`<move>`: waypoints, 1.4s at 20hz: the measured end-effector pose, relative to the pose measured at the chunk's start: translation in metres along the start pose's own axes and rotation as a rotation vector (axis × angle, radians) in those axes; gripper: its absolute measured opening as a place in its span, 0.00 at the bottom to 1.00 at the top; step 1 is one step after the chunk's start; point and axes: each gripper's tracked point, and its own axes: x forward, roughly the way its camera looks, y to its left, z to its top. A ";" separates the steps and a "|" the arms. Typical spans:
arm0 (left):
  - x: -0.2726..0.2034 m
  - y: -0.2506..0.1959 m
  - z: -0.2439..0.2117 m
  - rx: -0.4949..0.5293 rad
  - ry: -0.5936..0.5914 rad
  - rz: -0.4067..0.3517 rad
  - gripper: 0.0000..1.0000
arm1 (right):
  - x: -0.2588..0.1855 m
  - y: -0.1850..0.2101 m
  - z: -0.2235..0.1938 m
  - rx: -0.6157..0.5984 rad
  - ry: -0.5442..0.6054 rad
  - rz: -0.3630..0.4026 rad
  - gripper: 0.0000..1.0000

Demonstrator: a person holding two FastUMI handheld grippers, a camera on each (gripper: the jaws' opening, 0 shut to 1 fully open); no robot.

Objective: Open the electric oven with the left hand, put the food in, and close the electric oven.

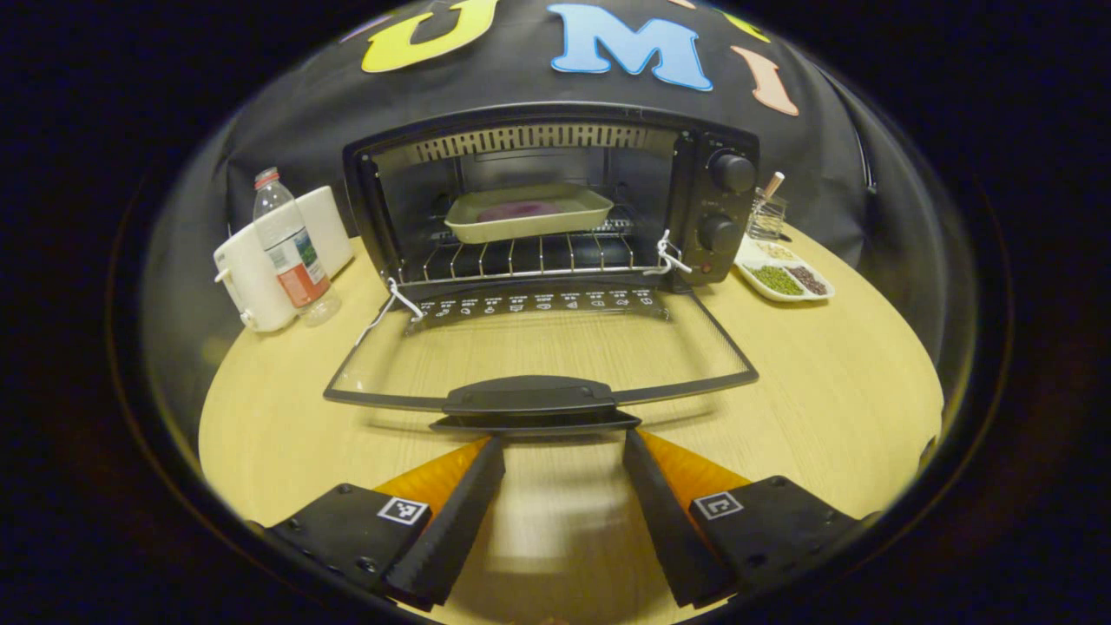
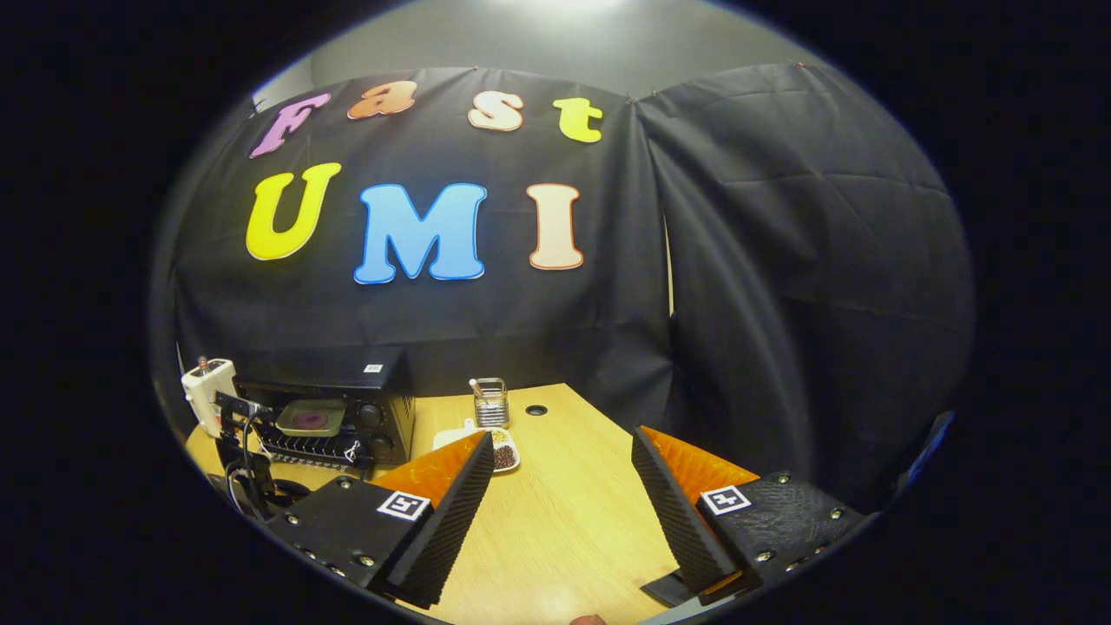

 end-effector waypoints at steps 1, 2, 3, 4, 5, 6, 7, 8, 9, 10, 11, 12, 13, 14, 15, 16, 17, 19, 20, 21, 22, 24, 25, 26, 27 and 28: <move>0.000 0.000 0.001 -0.009 -0.012 0.000 0.99 | 0.001 0.000 -0.003 0.001 0.005 0.007 0.98; 0.000 0.001 0.002 -0.015 -0.018 -0.003 0.95 | 0.002 0.000 -0.004 -0.013 0.007 0.009 0.98; 0.000 0.001 0.002 -0.023 -0.017 -0.006 1.00 | 0.003 -0.001 -0.005 -0.032 0.002 0.013 0.98; -0.001 0.001 0.002 -0.030 -0.015 -0.010 0.95 | 0.003 0.000 -0.003 -0.044 -0.004 0.021 0.98; -0.003 0.001 0.004 -0.027 -0.019 -0.010 1.00 | 0.003 0.001 0.000 -0.049 -0.008 0.031 0.98; -0.006 0.002 0.007 -0.021 -0.031 -0.007 0.96 | 0.002 0.004 0.002 -0.048 -0.011 0.040 0.98; -0.011 0.001 0.009 -0.019 -0.048 -0.004 0.96 | 0.002 0.006 0.001 -0.044 -0.012 0.050 0.98; -0.015 0.001 0.013 -0.018 -0.062 -0.002 0.96 | 0.003 0.009 0.001 -0.040 -0.009 0.059 0.98; -0.020 0.002 0.017 -0.014 -0.079 0.000 1.00 | 0.002 0.011 -0.001 -0.038 -0.006 0.068 0.98; -0.024 0.002 0.020 -0.014 -0.091 0.000 0.96 | 0.003 0.013 -0.002 -0.038 -0.004 0.076 0.98; -0.027 0.002 0.022 -0.021 -0.102 -0.001 0.95 | 0.005 0.015 -0.002 -0.038 -0.005 0.084 0.98; -0.030 0.002 0.025 -0.026 -0.108 -0.001 0.95 | 0.006 0.017 -0.002 -0.039 -0.003 0.090 0.98; -0.033 0.003 0.027 -0.026 -0.114 0.000 1.00 | 0.005 0.019 -0.005 -0.036 -0.002 0.096 0.98; -0.035 0.003 0.031 -0.021 -0.124 0.001 0.96 | 0.004 0.021 -0.005 -0.035 0.000 0.102 0.98; -0.036 0.003 0.035 -0.017 -0.136 0.002 1.00 | 0.004 0.022 -0.007 -0.034 0.002 0.106 0.98; -0.037 0.003 0.039 -0.019 -0.150 0.002 0.95 | 0.005 0.022 -0.008 -0.034 0.004 0.107 0.98; -0.041 0.003 0.043 -0.023 -0.162 0.003 1.00 | 0.004 0.022 -0.009 -0.034 0.005 0.108 0.98; -0.047 0.004 0.054 -0.027 -0.179 0.006 0.95 | 0.005 0.024 -0.010 -0.036 0.009 0.107 0.98; -0.049 0.004 0.060 -0.031 -0.192 0.008 0.95 | 0.005 0.025 -0.010 -0.040 0.011 0.108 0.98; -0.051 0.005 0.067 -0.030 -0.208 0.011 0.96 | 0.004 0.027 -0.011 -0.044 0.010 0.108 0.98; -0.054 0.006 0.073 -0.029 -0.226 0.013 0.96 | 0.005 0.027 -0.011 -0.047 0.011 0.108 0.98; -0.057 0.006 0.086 -0.027 -0.257 0.014 0.96 | -0.001 0.032 -0.011 -0.048 0.020 0.112 0.98; -0.058 0.007 0.092 -0.027 -0.266 0.013 0.95 | 0.001 0.033 -0.011 -0.049 0.024 0.112 0.98; -0.059 0.007 0.098 -0.030 -0.274 0.010 0.95 | 0.002 0.035 -0.009 -0.051 0.024 0.114 0.98; -0.057 0.007 0.105 -0.038 -0.285 0.005 1.00 | 0.003 0.037 -0.009 -0.054 0.022 0.121 0.98; -0.057 0.008 0.111 -0.045 -0.296 0.000 0.96 | 0.004 0.039 -0.009 -0.058 0.019 0.125 0.98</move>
